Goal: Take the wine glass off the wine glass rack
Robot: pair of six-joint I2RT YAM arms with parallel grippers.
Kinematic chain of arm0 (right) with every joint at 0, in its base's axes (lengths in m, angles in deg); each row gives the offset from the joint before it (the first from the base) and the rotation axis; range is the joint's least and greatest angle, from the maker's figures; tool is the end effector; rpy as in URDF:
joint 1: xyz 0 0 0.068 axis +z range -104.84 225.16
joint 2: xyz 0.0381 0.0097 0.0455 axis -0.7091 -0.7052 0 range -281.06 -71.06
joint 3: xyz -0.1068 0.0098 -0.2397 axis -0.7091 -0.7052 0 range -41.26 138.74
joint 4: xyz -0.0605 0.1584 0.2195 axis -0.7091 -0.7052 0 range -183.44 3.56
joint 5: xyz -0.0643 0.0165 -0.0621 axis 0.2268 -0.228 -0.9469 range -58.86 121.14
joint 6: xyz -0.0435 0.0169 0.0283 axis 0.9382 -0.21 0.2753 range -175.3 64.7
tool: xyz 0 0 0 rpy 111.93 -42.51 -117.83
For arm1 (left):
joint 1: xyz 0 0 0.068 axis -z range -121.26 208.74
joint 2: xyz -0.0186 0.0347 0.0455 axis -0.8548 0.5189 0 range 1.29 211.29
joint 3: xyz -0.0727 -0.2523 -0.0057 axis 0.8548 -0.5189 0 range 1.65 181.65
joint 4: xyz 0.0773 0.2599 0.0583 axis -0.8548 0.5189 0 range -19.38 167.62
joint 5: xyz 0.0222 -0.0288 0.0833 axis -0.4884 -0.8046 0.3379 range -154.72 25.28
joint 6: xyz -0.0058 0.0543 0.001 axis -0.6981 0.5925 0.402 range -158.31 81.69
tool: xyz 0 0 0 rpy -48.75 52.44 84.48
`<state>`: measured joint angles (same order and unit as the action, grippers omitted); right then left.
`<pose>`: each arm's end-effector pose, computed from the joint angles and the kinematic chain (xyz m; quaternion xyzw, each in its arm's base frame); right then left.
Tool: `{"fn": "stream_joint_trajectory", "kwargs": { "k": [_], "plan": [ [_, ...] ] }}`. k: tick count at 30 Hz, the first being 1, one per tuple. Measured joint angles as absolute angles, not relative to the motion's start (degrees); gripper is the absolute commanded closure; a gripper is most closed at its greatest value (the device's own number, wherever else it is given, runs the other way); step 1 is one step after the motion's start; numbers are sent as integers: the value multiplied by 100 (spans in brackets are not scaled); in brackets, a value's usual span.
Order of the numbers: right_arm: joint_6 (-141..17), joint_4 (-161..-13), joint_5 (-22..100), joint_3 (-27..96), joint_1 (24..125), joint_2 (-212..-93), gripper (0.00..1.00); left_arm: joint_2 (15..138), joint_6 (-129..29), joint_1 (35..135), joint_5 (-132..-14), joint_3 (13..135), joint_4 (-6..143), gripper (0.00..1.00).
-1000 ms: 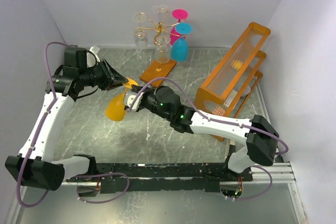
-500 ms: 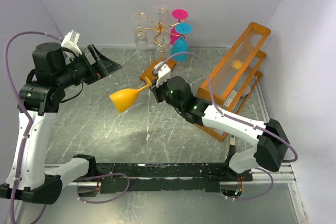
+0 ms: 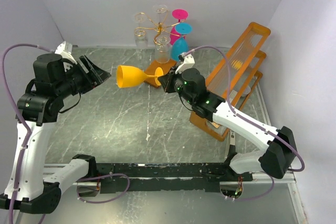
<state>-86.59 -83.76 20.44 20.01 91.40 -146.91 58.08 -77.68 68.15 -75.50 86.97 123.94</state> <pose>0.2361 0.2366 0.3287 -0.0424 0.7743 0.3362 0.5344 0.1789 -0.0366 0.4572 -0.1679 0.8233 -0.2936 0.4558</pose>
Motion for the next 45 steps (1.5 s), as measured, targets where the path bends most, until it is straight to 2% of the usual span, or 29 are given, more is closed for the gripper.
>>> {"fn": "stream_joint_trajectory", "kwargs": {
  "k": [8,13,17,21,23,28,29,31,34,39,45],
  "plan": [
    [-8854,-8018,2248,1995,9098,-14586,100,5802,-8074,6815,-8208,7858,11907,40],
    [-8917,-7856,2392,1979,9098,-14576,100,5926,-8123,6815,-8471,7779,11782,48],
    [-8939,-7618,2532,1785,9096,-14451,100,6053,-8199,6815,-8624,7770,11651,62],
    [-8928,-7386,2645,1669,9096,-14409,100,6132,-8337,6815,-8825,7740,11491,88],
    [-8913,-7270,2665,1555,9094,-14407,100,6171,-8383,6817,-8901,7735,11448,93],
    [-8906,-7296,2672,1450,9087,-14453,44,6282,-8387,6819,-8700,7884,11681,93],
    [-8862,-7366,2654,1514,9087,-14479,35,6311,-8350,6819,-8554,7947,11760,93],
    [-8760,-7500,2591,1689,9087,-14541,25,6427,-8245,6813,-8167,8197,12057,93],
    [-8508,-7768,2457,1977,9087,-14567,20,6696,-7994,6813,-7588,8673,12527,93],
    [-8146,-8112,2263,2294,9087,-14565,20,7487,-7272,6690,-6477,9545,13163,93],
    [-7964,-8468,2208,2432,9087,-14541,20,8595,-6444,6131,-5804,9895,13290,93]
  ]
}}
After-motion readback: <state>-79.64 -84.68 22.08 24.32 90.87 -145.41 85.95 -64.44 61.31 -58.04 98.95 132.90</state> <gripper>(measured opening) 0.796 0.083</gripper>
